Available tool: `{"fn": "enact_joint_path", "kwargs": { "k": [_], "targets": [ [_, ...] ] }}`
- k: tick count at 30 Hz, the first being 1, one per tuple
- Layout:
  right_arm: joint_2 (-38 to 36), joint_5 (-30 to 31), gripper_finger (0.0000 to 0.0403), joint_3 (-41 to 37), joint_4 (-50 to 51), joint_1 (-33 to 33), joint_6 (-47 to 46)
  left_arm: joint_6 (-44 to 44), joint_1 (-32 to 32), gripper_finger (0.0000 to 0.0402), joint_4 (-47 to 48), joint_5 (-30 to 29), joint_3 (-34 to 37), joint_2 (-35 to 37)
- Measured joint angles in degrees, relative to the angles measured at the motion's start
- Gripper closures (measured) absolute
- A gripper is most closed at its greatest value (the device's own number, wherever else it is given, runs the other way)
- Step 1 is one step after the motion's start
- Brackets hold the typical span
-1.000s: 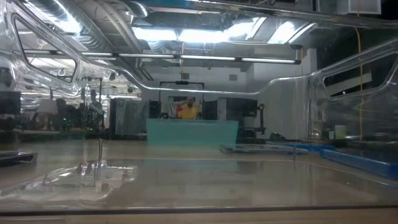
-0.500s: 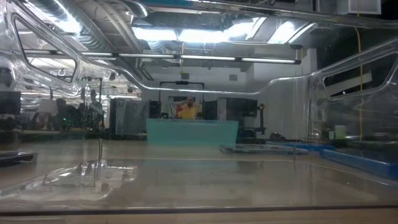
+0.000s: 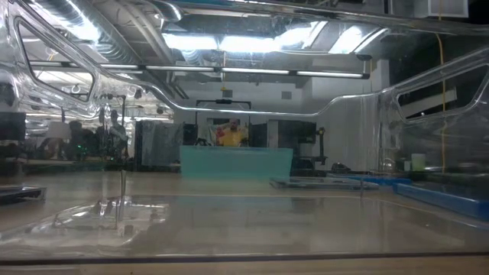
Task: Pick & place jewel cases by type
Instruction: Put the middle left blue CD case into the green bin
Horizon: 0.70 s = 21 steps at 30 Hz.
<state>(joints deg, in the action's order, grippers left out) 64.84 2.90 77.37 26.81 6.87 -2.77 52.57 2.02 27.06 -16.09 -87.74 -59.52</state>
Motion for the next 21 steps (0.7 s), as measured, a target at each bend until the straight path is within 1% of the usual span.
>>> {"fn": "enact_joint_path", "kwargs": {
  "k": [8, 21],
  "targets": [
    [0.0, 0.02, 0.0398, -0.01, 0.0, 0.0, -0.19, 11.4, 6.59, 0.0389, -2.22, -7.31, 0.02, -1.25],
    [0.0, 0.05, 0.0398, -0.01, -0.02, 0.13, -1.47, 37.36, 16.06, 0.0389, -3.34, -23.07, 0.02, -4.55]
  ]
}}
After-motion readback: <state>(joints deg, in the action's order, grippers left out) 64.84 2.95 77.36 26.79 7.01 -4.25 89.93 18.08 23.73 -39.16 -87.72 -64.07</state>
